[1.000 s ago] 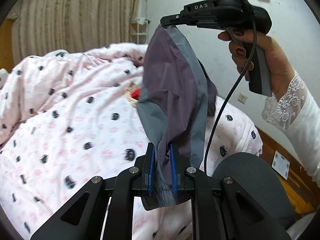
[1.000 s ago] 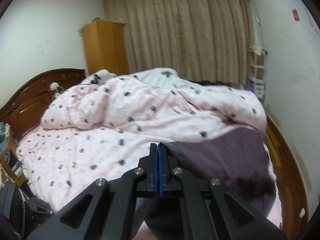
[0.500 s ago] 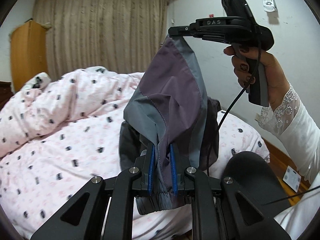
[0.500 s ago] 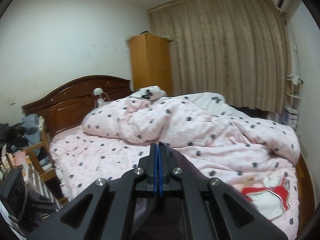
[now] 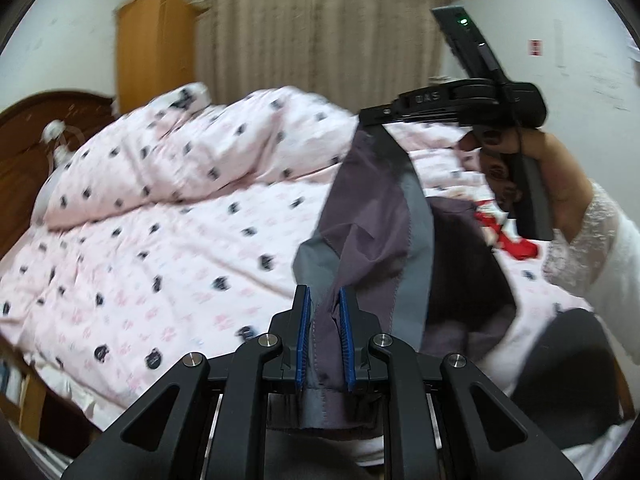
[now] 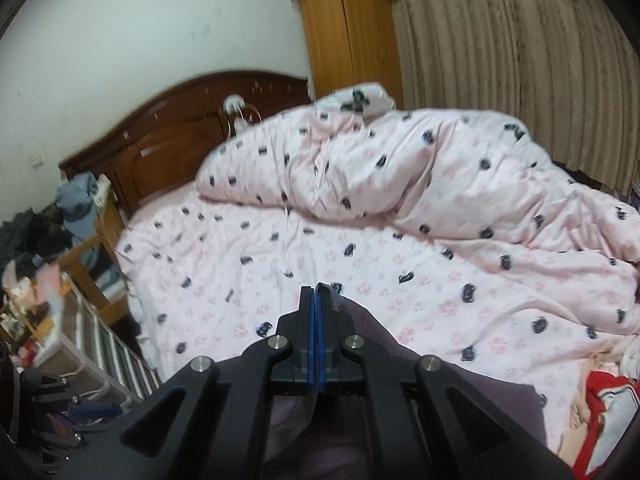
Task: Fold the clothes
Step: 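Lift the jacket with both tools and swing it over the bed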
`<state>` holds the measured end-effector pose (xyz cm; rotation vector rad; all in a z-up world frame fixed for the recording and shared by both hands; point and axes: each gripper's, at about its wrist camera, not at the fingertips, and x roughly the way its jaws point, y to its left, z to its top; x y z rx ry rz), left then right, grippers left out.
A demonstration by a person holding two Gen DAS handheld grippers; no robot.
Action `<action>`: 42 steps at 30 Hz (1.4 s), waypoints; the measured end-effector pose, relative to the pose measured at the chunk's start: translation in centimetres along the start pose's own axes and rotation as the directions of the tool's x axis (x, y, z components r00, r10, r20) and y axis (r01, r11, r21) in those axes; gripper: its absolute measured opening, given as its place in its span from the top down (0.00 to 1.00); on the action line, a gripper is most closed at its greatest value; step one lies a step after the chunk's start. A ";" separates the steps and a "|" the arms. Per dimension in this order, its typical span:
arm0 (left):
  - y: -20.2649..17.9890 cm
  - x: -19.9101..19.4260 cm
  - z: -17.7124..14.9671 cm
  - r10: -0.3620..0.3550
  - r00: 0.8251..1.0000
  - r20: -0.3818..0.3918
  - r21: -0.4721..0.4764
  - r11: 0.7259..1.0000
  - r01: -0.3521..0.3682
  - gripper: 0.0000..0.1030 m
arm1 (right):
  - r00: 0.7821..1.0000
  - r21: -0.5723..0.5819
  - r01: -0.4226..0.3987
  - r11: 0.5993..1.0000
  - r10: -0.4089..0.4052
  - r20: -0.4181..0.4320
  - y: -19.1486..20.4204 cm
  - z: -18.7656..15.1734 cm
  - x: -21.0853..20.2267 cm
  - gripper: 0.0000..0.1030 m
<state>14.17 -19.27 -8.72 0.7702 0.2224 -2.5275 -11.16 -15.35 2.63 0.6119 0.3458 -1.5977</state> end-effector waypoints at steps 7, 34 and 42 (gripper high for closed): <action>4.3 3.3 -0.5 0.119 0.992 -0.044 -0.091 0.988 -0.123 0.88 | 0.995 -0.032 0.018 0.999 -0.021 -0.102 0.4 1.4 10.2 0.98; 1.1 9.1 -2.8 0.004 0.975 -0.223 0.047 0.999 0.007 0.48 | 0.983 -0.192 0.023 0.981 -0.058 -0.174 -0.7 2.7 13.1 0.19; 0.1 11.4 -5.4 0.046 0.945 -0.323 0.116 0.993 -0.008 0.48 | 0.983 -0.269 -0.006 0.963 -0.043 -0.176 -1.8 -3.2 1.6 0.19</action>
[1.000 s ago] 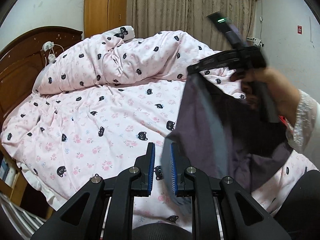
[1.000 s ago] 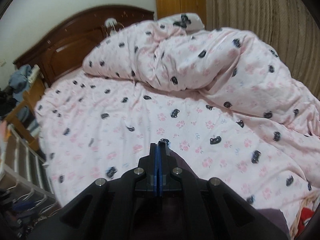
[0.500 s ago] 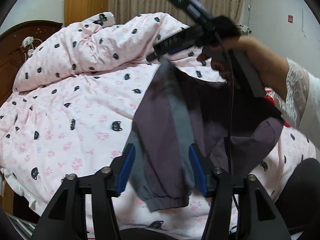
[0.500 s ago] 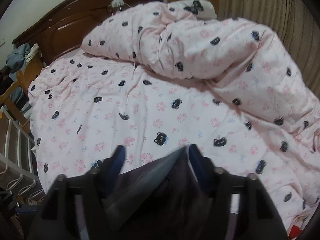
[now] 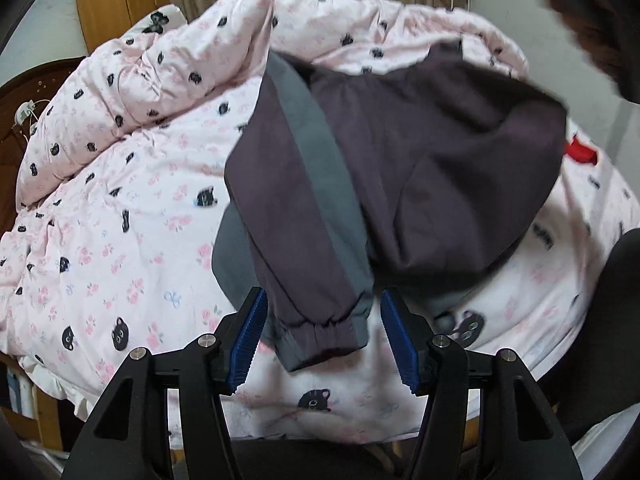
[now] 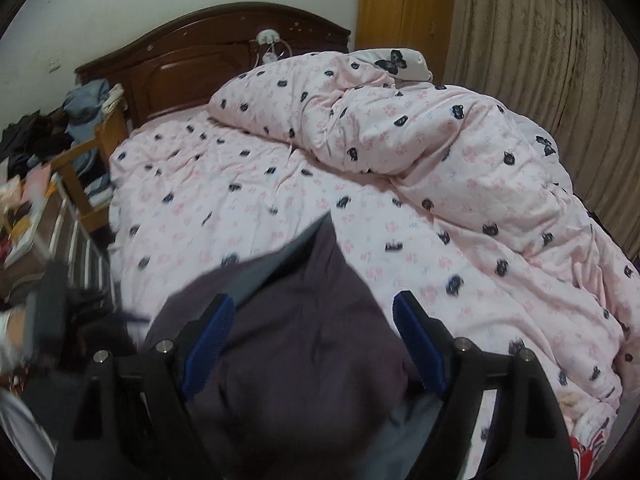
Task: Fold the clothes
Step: 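Lift the jacket with both tools and swing it over the bed, then lower the jacket onto the duvet with both tools, spreading it flat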
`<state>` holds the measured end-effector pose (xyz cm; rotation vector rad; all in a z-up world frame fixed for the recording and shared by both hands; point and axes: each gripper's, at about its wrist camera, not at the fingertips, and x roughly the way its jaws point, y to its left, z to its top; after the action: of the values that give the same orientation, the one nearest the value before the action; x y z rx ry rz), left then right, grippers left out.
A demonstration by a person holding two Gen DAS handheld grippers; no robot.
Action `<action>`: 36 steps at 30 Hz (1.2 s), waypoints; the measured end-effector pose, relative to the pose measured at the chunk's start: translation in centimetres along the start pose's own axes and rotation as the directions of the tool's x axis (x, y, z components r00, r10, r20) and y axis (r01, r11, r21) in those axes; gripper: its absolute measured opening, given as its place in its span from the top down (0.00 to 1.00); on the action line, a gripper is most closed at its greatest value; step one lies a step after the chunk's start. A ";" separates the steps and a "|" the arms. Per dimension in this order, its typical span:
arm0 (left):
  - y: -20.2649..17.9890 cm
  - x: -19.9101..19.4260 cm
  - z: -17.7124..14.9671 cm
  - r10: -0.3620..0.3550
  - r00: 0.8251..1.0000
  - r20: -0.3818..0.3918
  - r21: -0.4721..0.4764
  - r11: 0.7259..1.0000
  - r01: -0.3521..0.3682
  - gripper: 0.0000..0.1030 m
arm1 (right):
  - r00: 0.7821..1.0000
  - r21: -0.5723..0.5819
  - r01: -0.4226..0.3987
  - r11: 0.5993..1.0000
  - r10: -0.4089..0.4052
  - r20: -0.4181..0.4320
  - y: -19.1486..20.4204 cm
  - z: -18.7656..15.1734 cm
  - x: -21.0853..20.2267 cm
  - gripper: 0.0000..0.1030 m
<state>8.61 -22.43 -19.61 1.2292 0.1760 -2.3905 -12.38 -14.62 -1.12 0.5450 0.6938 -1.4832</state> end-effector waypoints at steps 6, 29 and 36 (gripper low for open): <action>0.2 1.7 0.0 0.018 1.000 -0.013 -0.031 0.999 -0.018 0.48 | 0.997 -0.079 -0.030 0.996 0.025 -0.075 2.3 -6.4 -2.7 0.19; 3.3 -0.1 0.5 -0.028 0.998 0.055 -0.170 0.985 0.037 0.69 | 0.986 -0.100 -0.151 0.983 0.143 -0.083 3.2 -6.2 -1.6 0.93; 6.0 -0.3 2.3 0.053 0.992 0.112 -0.232 0.972 -0.026 0.69 | 0.999 -0.091 0.018 0.996 -0.015 0.028 -1.1 1.5 -1.9 0.93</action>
<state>9.67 -28.46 -17.49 0.9738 0.3771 -2.3238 -13.23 -14.39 1.32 0.4489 0.7424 -1.4643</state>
